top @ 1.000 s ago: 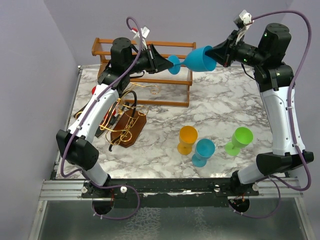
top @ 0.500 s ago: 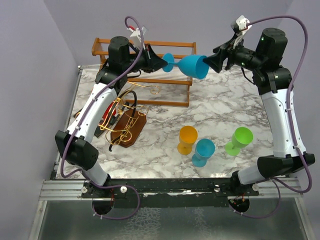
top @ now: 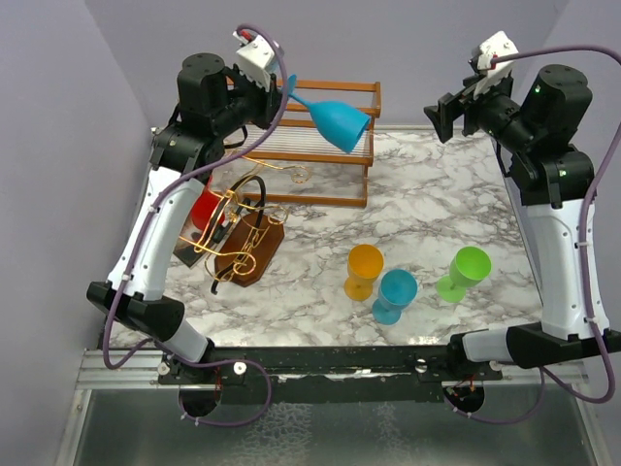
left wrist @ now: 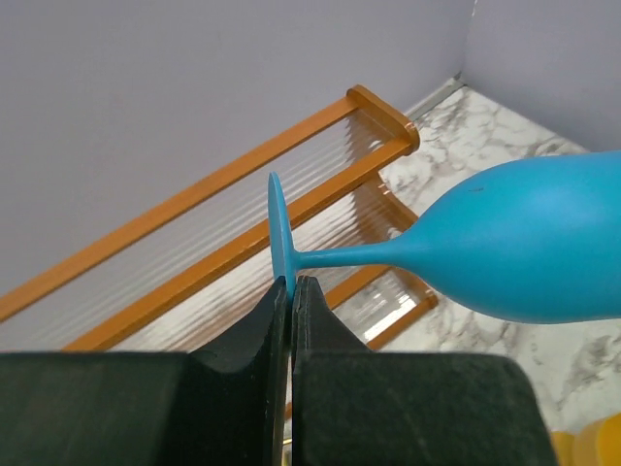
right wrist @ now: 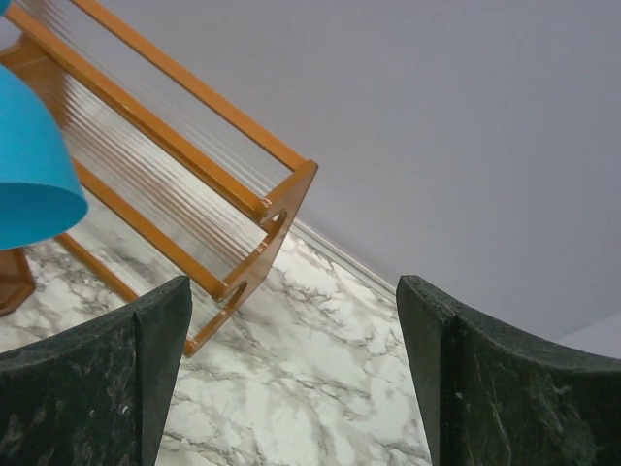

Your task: Place the wine glass upside down on the wine glass rack

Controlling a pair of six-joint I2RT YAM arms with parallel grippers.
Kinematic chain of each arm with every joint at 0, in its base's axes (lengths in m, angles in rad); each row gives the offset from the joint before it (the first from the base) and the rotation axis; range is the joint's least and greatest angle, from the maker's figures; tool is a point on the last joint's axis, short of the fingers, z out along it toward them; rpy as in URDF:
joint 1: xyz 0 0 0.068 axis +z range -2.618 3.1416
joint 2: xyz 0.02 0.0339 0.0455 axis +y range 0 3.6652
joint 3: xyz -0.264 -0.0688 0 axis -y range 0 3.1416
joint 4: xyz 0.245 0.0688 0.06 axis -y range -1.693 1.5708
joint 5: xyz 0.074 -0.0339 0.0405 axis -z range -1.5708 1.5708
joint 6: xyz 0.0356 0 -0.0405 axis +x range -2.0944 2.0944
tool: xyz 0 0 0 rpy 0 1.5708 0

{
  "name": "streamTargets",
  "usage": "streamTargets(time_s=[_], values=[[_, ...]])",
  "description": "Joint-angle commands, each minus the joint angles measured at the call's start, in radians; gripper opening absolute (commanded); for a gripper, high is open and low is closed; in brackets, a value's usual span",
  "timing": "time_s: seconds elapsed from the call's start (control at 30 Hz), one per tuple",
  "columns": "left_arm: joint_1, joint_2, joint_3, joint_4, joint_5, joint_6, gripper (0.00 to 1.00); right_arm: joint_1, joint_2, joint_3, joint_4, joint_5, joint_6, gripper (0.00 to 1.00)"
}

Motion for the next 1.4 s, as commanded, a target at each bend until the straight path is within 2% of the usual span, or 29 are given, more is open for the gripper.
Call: streamTargets(time_s=[0.0,0.1,0.23,0.53,0.87,1.07,1.37], values=[[-0.074,-0.036,0.049,-0.097,-0.176,0.292,0.0,0.001,-0.022,-0.012,-0.018,0.105,-0.047,0.86],[-0.116,-0.055,0.047,-0.123,-0.211,0.449,0.0,0.0,-0.029,-0.026,-0.025,0.086,-0.043,0.86],[-0.195,-0.043,0.087,-0.254,-0.211,0.628,0.0,0.0,-0.031,-0.046,-0.028,0.071,-0.041,0.86],[-0.367,-0.035,0.009,-0.395,-0.426,0.827,0.0,0.0,-0.039,-0.087,-0.027,0.065,-0.047,0.86],[-0.436,-0.061,-0.081,-0.435,-0.465,0.847,0.0,-0.001,-0.045,-0.114,-0.031,0.054,-0.054,0.87],[-0.442,-0.078,-0.127,-0.435,-0.49,0.844,0.0,-0.002,-0.041,-0.113,-0.037,0.051,-0.056,0.87],[-0.442,-0.095,-0.179,-0.436,-0.599,0.87,0.0,-0.001,-0.04,-0.119,-0.042,0.054,-0.062,0.87]])
